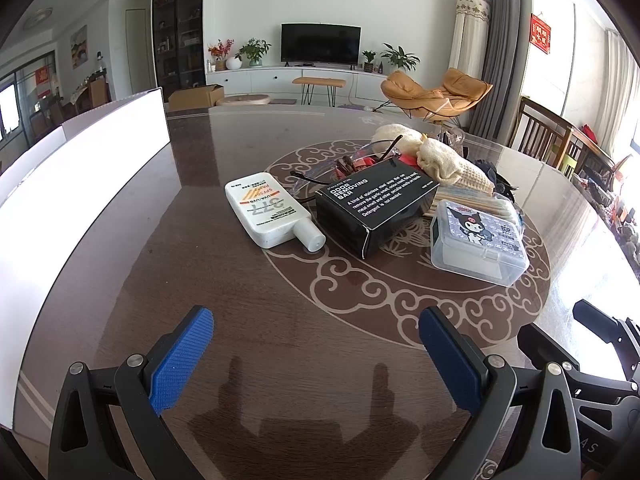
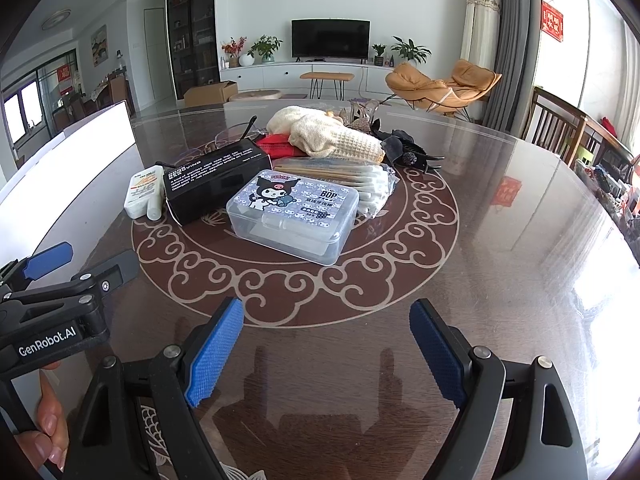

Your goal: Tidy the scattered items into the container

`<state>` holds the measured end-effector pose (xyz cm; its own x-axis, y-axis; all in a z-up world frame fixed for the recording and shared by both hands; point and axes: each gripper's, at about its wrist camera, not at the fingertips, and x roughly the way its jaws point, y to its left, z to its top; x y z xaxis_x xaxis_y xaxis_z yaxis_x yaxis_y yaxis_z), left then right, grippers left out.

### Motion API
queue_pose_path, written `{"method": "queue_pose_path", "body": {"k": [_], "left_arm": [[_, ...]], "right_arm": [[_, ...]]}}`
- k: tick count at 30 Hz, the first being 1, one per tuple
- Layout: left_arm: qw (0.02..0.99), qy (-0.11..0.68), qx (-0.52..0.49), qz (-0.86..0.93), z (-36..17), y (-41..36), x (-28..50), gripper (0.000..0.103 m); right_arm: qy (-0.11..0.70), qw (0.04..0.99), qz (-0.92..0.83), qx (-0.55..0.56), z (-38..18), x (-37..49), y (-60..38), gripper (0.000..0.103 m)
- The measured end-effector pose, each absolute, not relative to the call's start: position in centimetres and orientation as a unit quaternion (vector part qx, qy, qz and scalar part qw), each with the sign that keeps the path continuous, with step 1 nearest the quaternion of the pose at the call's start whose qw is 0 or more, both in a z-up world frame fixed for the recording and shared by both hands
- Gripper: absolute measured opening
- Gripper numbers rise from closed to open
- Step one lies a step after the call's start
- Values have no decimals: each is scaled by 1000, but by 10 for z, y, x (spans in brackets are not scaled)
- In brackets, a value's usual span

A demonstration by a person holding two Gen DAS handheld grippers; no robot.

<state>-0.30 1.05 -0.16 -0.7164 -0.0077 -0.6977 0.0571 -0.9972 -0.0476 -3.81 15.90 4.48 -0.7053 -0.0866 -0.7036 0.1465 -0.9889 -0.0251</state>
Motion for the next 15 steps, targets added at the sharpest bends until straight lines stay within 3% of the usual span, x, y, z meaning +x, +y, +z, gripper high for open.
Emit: {"method": "queue_pose_path", "body": {"k": [15], "left_arm": [[18, 39, 382, -923, -5, 7, -6, 103]], "right_arm": [[43, 66, -919, 386, 42, -41, 158, 86]]}}
